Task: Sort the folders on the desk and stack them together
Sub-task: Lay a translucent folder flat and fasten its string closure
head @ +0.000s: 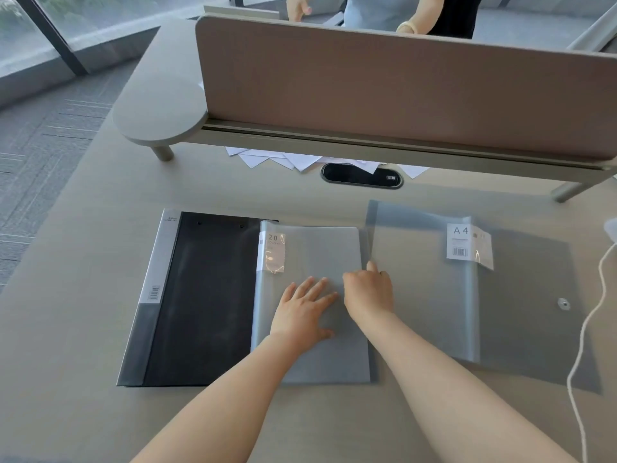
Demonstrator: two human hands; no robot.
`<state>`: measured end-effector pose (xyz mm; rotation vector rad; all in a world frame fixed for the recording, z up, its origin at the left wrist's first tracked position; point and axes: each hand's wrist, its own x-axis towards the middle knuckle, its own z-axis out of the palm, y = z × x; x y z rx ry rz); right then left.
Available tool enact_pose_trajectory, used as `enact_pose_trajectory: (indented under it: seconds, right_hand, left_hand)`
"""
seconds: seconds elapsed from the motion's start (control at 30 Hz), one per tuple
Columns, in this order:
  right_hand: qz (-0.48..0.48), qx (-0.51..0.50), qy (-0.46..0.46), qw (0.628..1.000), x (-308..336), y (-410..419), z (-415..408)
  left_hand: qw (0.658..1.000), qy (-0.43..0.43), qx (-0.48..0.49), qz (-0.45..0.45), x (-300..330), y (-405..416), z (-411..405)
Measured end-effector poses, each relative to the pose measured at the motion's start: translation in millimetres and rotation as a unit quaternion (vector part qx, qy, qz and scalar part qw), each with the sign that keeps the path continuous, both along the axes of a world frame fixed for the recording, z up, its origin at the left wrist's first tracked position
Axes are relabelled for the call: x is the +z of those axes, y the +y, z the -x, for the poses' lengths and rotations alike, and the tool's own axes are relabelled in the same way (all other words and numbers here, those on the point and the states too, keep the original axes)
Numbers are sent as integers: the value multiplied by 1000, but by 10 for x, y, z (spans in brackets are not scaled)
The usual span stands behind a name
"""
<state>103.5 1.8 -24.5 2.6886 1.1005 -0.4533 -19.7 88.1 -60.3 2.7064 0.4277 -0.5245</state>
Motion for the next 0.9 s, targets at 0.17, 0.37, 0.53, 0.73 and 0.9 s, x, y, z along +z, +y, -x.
enact_pose_trajectory:
  seconds: [0.17, 0.37, 0.53, 0.73, 0.9]
  right_hand:
    - [-27, 10, 39, 999, 13, 44, 95]
    - [-74, 4, 72, 995, -73, -140, 228]
    - [-170, -103, 109, 974, -194, -383, 272]
    - [-211, -223, 139, 941, -199, -556, 59]
    - [-229, -245, 147, 931, -185, -436, -177]
  left_hand:
    - [1000, -3, 7, 8, -2, 2, 9]
    - [1000, -4, 12, 12, 15, -10, 23]
    - [1000, 1, 11, 5, 4, -4, 10]
    - [1000, 5, 10, -1, 13, -14, 12]
    - [1000, 7, 17, 3, 23, -21, 7]
